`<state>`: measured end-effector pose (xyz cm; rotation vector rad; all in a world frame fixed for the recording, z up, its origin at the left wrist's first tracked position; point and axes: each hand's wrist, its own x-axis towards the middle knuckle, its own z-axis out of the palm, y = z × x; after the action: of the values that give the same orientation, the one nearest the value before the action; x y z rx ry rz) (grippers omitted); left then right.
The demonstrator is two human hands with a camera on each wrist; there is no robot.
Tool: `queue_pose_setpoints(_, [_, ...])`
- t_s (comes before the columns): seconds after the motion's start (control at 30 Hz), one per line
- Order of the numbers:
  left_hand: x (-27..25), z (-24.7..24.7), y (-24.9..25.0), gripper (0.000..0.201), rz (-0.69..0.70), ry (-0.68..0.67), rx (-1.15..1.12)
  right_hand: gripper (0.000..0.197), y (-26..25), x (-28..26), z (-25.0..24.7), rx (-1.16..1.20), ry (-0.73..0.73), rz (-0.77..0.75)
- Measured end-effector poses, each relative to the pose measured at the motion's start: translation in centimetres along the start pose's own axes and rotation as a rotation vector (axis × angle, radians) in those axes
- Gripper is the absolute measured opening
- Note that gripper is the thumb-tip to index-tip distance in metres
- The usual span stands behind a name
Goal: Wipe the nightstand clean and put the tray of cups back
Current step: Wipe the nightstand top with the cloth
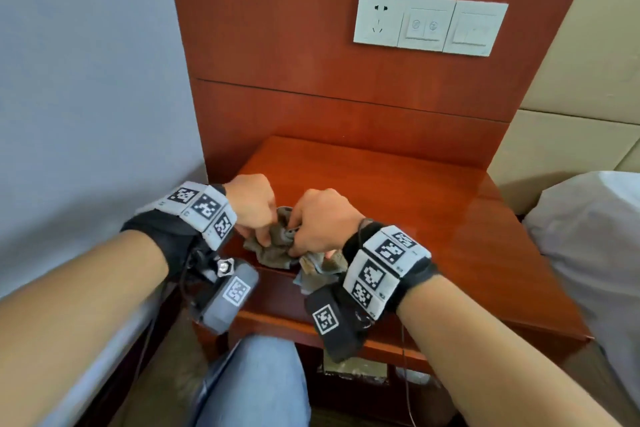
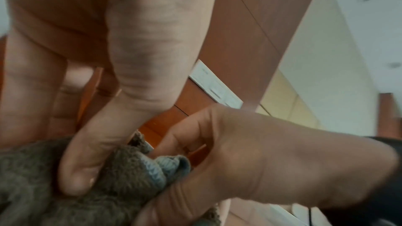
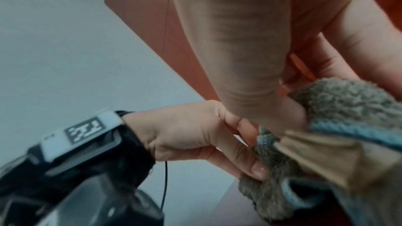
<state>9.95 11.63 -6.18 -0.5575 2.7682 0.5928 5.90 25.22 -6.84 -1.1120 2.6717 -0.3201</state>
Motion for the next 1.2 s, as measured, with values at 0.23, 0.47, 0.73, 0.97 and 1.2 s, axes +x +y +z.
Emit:
queue_pose_setpoints(0.23, [-1.5,-2.1,-7.5,0.027,-0.156,0.151,0.022,0.033,-7.2,4.3,2.1,-0.013,0.068,-0.134])
queue_pose_setpoints(0.47, [0.2,-1.6,-5.8,0.030,-0.068,0.255,0.089,0.034,-5.1,4.2,2.4,0.064,0.107,-0.012])
queue_pose_setpoints(0.73, [4.5,1.6,5.9,0.029,0.229,0.194,0.055,0.034,7.4,0.7,-0.9,0.077,0.145,0.270])
queue_pose_setpoints(0.97, [6.5,7.6,21.4,0.024,0.504,0.045,0.019,0.031,20.5,-8.5,-3.3,0.052,0.200,0.552])
queue_pose_setpoints(1.2, [6.6,11.5,30.2,0.020,0.641,0.004,0.067,0.033,26.2,-14.5,-4.4,0.032,0.256,0.691])
